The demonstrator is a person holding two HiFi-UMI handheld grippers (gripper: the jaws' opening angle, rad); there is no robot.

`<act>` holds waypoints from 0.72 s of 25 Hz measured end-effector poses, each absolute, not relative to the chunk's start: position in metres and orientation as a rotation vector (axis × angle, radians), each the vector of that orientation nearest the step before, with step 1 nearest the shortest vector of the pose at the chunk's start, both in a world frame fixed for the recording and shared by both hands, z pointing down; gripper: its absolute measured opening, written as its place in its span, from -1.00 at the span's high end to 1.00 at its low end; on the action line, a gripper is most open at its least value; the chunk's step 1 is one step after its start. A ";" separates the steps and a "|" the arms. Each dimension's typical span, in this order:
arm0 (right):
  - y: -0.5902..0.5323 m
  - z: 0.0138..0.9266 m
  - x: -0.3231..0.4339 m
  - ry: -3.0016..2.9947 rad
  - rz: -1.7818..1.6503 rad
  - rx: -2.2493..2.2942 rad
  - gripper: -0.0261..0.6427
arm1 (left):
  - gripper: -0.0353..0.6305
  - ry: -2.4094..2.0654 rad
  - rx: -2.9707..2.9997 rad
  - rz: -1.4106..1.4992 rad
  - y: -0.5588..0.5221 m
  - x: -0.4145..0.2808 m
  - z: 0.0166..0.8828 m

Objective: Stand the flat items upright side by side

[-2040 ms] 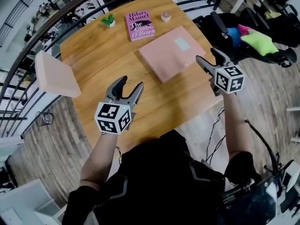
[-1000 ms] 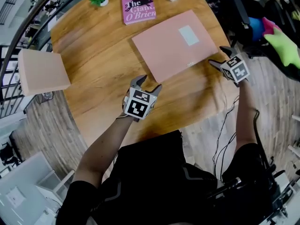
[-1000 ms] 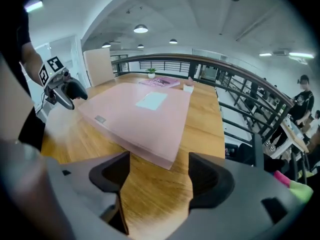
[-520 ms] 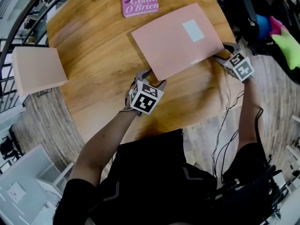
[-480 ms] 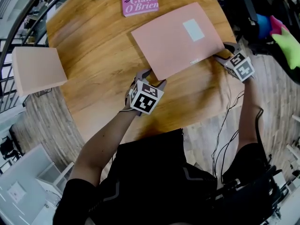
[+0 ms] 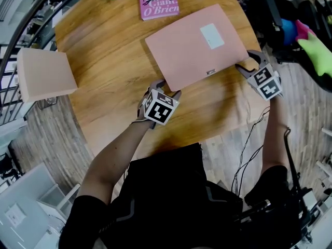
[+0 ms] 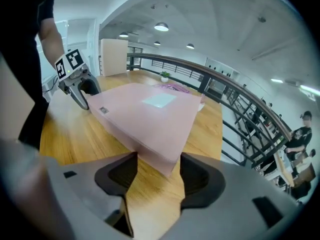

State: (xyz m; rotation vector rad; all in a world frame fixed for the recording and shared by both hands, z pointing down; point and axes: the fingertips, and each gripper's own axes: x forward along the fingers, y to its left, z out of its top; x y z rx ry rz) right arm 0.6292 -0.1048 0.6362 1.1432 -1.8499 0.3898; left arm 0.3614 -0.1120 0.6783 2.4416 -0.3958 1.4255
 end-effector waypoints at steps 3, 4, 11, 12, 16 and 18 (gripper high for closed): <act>-0.105 0.604 0.614 -1.824 0.297 1.159 0.11 | 0.04 -0.410 2.423 1.443 -0.110 0.354 0.682; -0.105 0.592 0.609 -1.818 0.265 1.161 0.12 | 0.04 -0.403 2.415 1.445 -0.110 0.352 0.683; -0.115 0.526 0.568 -1.780 0.063 1.124 0.14 | 0.07 -0.357 2.362 1.456 -0.106 0.342 0.691; -0.118 0.520 0.562 -1.777 0.037 1.114 0.14 | 0.08 -0.351 2.353 1.458 -0.106 0.341 0.691; -0.125 0.497 0.540 -1.776 -0.061 1.071 0.14 | 0.12 -0.283 2.337 1.498 -0.103 0.336 0.696; -0.129 0.485 0.530 -1.771 -0.114 1.046 0.14 | 0.13 -0.253 2.329 1.517 -0.102 0.335 0.698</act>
